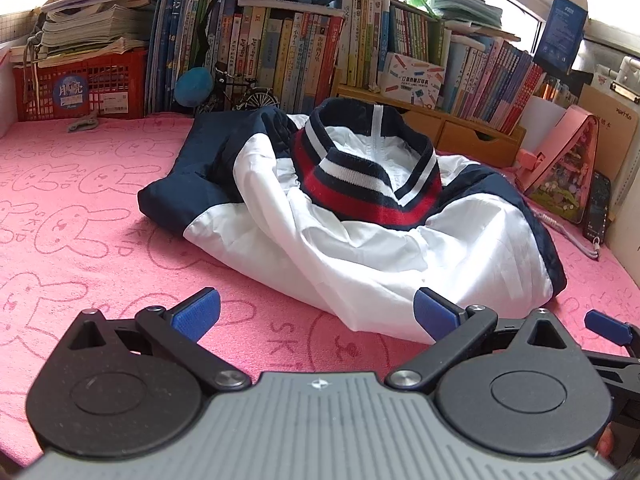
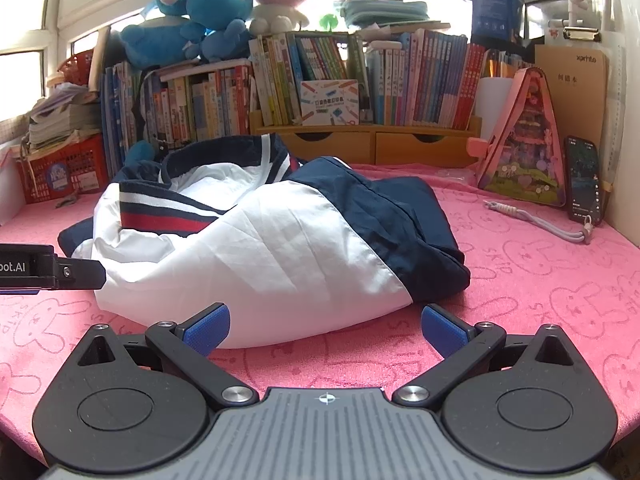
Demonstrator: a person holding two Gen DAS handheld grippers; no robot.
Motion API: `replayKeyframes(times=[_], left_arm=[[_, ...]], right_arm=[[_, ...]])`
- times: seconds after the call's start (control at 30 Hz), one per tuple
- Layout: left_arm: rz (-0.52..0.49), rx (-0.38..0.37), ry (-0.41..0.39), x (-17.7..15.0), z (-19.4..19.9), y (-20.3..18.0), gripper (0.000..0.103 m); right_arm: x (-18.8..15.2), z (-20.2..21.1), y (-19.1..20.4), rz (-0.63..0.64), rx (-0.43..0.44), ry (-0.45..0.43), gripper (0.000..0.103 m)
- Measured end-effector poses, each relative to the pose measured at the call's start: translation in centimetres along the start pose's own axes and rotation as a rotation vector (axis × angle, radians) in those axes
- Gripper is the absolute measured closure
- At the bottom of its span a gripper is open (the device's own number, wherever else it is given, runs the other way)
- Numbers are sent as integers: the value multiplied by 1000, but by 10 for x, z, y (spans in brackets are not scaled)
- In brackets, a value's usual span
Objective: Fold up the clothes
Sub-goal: 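Move both grippers toward the crumpled navy-and-white jacket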
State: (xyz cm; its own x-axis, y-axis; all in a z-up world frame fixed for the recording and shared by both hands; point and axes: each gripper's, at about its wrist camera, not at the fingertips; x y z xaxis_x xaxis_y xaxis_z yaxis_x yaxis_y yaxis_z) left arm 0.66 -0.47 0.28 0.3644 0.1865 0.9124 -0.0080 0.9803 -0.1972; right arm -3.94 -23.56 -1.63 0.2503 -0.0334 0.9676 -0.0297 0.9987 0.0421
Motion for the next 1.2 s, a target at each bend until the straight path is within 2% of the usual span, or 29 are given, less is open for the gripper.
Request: replayKeyframes(times=[0.23, 0.33, 0.53, 1.2], left_arm=[[0, 19, 123, 13, -17, -16, 0], [-2, 27, 138, 12, -21, -18, 0], [-51, 56, 131, 9, -20, -22, 0], [-58, 61, 145, 7, -23, -21, 0]], right_arm=[[2, 2, 4, 3, 12, 17, 0], [0, 1, 5, 14, 17, 19, 0], [0, 2, 13, 30, 15, 23, 0], [-1, -4, 14, 68, 4, 30, 0]])
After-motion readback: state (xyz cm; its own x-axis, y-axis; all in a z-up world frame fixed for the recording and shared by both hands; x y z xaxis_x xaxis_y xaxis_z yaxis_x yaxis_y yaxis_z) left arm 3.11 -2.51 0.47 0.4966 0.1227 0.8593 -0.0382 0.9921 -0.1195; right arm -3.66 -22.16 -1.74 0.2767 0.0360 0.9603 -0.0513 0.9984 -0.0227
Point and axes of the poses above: each gripper's, at about its wrist camera, not at the fingertips, and z roughly against the way its jaws point, y to its left, x to its top, and after that the axes turned 15 degrees about -y, right-handed
